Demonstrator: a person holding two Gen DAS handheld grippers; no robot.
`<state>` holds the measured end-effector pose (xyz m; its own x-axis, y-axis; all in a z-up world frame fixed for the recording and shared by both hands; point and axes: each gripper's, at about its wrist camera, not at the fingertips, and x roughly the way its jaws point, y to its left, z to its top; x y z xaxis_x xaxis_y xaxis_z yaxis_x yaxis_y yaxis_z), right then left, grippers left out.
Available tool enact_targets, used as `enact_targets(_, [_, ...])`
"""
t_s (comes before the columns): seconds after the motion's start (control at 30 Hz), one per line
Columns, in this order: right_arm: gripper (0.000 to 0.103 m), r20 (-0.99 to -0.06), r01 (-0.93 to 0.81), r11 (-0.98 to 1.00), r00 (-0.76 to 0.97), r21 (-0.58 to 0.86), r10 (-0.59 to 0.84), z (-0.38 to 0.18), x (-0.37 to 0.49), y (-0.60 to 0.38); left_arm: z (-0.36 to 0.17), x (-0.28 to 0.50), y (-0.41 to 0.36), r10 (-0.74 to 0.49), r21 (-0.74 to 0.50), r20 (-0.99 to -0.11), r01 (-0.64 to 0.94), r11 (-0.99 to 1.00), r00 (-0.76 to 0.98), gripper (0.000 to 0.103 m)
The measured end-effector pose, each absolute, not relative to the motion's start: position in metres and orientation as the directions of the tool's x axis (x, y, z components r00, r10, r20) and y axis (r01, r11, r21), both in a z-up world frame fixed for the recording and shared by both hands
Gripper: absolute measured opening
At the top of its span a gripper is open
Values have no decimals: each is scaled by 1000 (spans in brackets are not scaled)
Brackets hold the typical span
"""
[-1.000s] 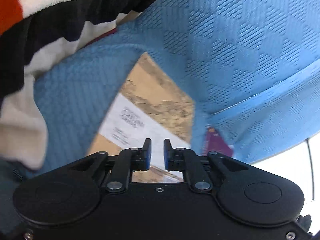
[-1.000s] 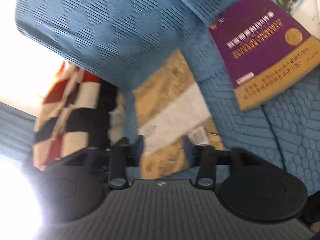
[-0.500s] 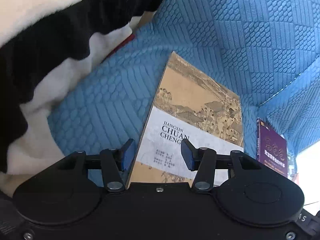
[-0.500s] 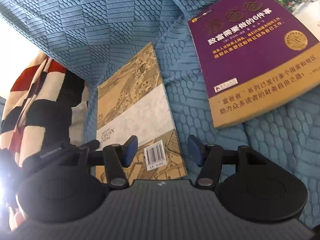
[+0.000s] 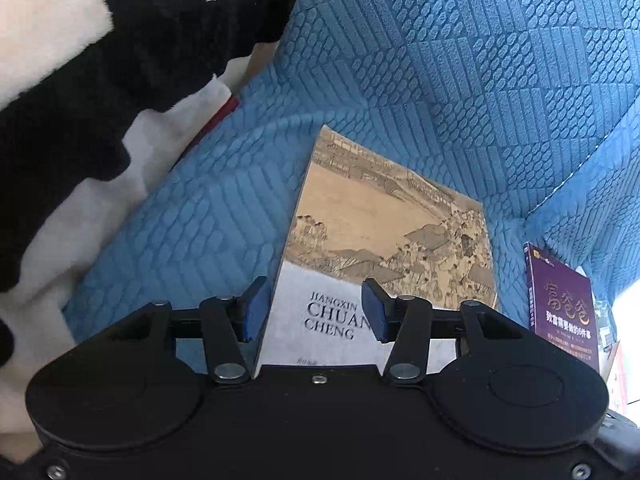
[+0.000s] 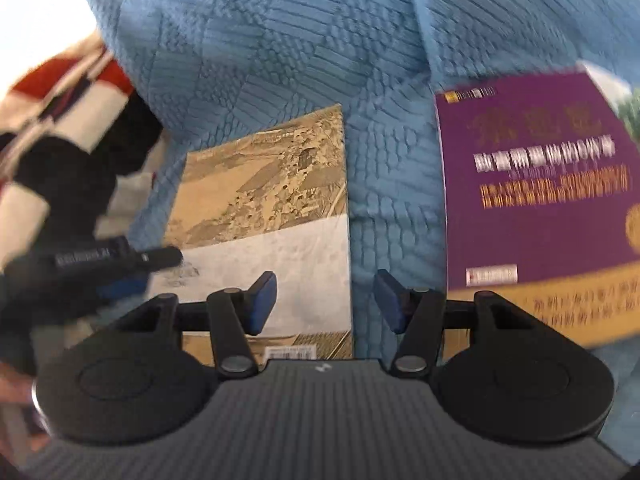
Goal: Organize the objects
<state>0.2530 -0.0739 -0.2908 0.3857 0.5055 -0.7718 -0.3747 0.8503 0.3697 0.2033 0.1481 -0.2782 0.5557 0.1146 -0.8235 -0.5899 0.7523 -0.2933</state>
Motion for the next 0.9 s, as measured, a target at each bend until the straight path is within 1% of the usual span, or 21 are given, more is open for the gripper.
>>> enact_targets(0.07, [58,-781,-434,849,399,301,481,-291,252,-63,-278,206,148,102,-297,-825,-580,758,556,53])
enact_targets(0.1, [58,-782,-453,847,405,279,474,-291,251,-60,-278,206,148,98,-297,-825,-575,762,556,53])
enact_targets(0.13, [55,-782,-465,845,409,264,470,-291,251,-57,-279,206,147,93,-299,-826,-571,765,556,53])
enact_targets(0.17, [46,-784,-479,841,409,252,468,-291,251,-55,-278,206,148,86,-301,-827,-567,767,555,53])
enact_targets(0.2, [43,-783,-494,833,404,249,473,-290,251,-54,-278,206,148,79,-305,-829,-565,766,554,53])
enact_targets(0.27, [38,-784,-490,835,404,250,471,-289,251,-56,-278,204,151,59,-328,-828,-566,757,558,53])
enact_targets(0.37, [31,-785,-452,843,390,291,481,-288,253,-65,-278,201,152,29,-354,-827,-560,749,562,53])
enact_targets(0.47, [31,-789,-453,843,384,292,480,-286,247,-73,-279,195,149,9,-367,-828,-553,748,561,53])
enact_targets(0.73, [30,-791,-431,855,397,287,466,-286,220,-97,-275,178,121,5,-315,-852,-522,793,523,53])
enact_targets(0.83, [29,-795,-401,865,395,301,460,-285,219,-103,-273,176,126,-23,-339,-859,-534,774,512,53])
enact_targets(0.9, [29,-802,-387,877,405,284,439,-280,220,-104,-270,173,131,-43,-369,-855,-548,751,517,53])
